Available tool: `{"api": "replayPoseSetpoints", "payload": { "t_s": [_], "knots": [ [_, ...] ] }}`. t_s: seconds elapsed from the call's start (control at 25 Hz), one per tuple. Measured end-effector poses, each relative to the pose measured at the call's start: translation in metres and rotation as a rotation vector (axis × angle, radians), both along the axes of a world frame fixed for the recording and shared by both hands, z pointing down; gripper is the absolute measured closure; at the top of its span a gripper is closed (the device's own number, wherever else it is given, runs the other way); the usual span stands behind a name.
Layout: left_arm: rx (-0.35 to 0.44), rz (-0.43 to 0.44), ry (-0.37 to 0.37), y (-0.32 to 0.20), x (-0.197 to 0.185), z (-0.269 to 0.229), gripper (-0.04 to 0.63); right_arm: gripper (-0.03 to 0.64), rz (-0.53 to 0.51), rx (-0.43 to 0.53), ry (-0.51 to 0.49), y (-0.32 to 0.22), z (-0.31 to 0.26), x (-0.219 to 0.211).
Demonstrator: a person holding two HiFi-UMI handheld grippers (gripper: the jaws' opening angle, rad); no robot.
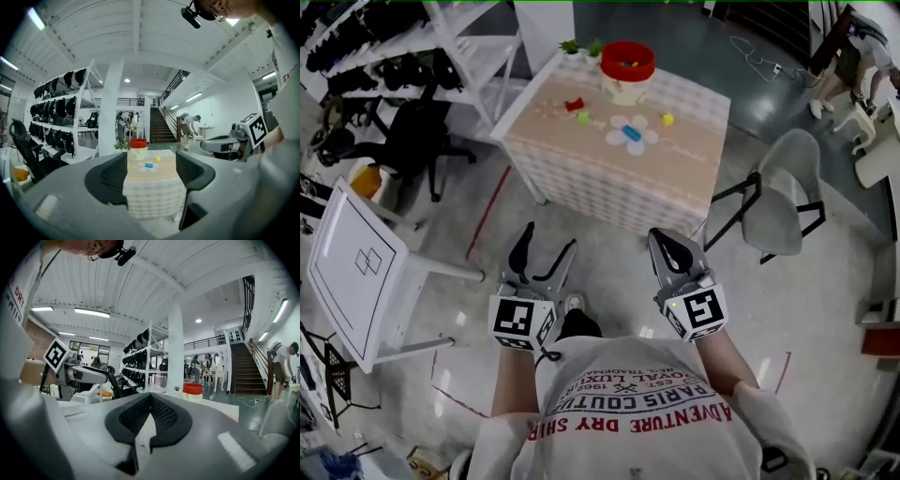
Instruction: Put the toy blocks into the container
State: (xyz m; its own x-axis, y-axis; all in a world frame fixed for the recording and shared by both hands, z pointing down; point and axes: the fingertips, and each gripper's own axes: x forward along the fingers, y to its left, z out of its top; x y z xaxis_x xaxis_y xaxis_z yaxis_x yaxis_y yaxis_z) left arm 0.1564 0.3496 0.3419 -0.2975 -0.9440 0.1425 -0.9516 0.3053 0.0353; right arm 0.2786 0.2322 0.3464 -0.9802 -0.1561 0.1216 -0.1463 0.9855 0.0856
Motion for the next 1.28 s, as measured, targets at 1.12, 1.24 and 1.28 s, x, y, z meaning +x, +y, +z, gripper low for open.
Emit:
{"api": "replayPoseSetpoints", "payload": {
  "t_s": [1.12, 1.24, 1.28],
  "knots": [
    [-0.143, 0.207, 0.055, -0.147, -0.259, 0.077, 0.273, 0.615, 0.124, -0.041, 0.072, -0.13, 0.039, -0.267],
    [-0.177, 0.238, 0.045, -0.188, -0.278, 0.086, 0.272, 0.616, 0.12, -0.041, 0.082, -0.167, 0.046, -0.294],
    [-0.194, 0.242, 0.042, -0.201, -0.286, 0.092, 0.273, 0.615, 0.118, -0.042, 0.088, -0.178, 0.05, -0.302]
  ]
}}
